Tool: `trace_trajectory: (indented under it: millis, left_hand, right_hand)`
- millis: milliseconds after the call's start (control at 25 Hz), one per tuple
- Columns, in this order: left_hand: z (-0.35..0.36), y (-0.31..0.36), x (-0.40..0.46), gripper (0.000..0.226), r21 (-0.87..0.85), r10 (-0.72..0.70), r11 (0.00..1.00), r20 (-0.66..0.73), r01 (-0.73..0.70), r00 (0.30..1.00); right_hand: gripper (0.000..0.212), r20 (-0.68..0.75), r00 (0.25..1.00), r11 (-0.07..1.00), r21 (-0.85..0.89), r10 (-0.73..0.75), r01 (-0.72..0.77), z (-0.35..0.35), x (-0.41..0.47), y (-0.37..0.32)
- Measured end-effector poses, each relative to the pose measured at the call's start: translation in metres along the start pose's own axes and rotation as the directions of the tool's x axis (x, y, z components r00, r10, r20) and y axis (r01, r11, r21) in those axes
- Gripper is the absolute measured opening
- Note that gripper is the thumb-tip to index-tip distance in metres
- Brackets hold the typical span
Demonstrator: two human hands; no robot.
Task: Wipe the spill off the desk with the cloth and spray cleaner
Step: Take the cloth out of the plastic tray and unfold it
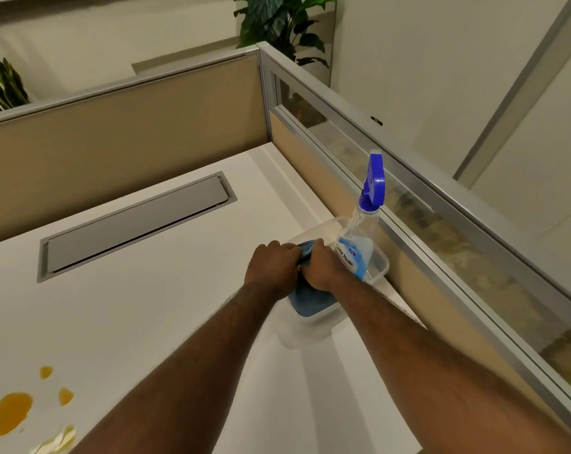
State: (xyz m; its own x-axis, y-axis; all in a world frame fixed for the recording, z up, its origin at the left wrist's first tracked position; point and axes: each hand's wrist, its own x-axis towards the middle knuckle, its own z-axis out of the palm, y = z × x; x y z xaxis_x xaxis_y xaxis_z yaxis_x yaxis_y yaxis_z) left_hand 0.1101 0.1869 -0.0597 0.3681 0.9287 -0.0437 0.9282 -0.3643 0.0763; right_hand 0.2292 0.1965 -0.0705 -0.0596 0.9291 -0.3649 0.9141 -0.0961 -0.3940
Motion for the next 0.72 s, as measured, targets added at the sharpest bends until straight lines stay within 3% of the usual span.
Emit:
trace_trajectory:
  millis: [160, 480, 720]
  left_hand:
    - [0.008, 0.002, 0.001, 0.025, -0.020, 0.003, 1.000, 0.029, -0.002, 1.000]
    - [0.018, 0.006, 0.000, 0.026, -0.016, -0.018, 1.000, -0.007, 0.018, 1.000]
    - [0.021, 0.007, 0.006, 0.052, -0.045, -0.015, 0.999, 0.063, 0.017, 0.998]
  right_hand:
    - [0.050, 0.025, 0.998, 0.994, 0.095, 0.058, -0.060, 0.001, 0.004, 0.000]
    - [0.046, 0.005, 0.995, 0.990, 0.096, 0.104, -0.104, 0.004, 0.010, -0.002]
    - [0.038, -0.017, 0.986, 0.972, 0.173, 0.165, -0.159, 0.005, 0.013, -0.002]
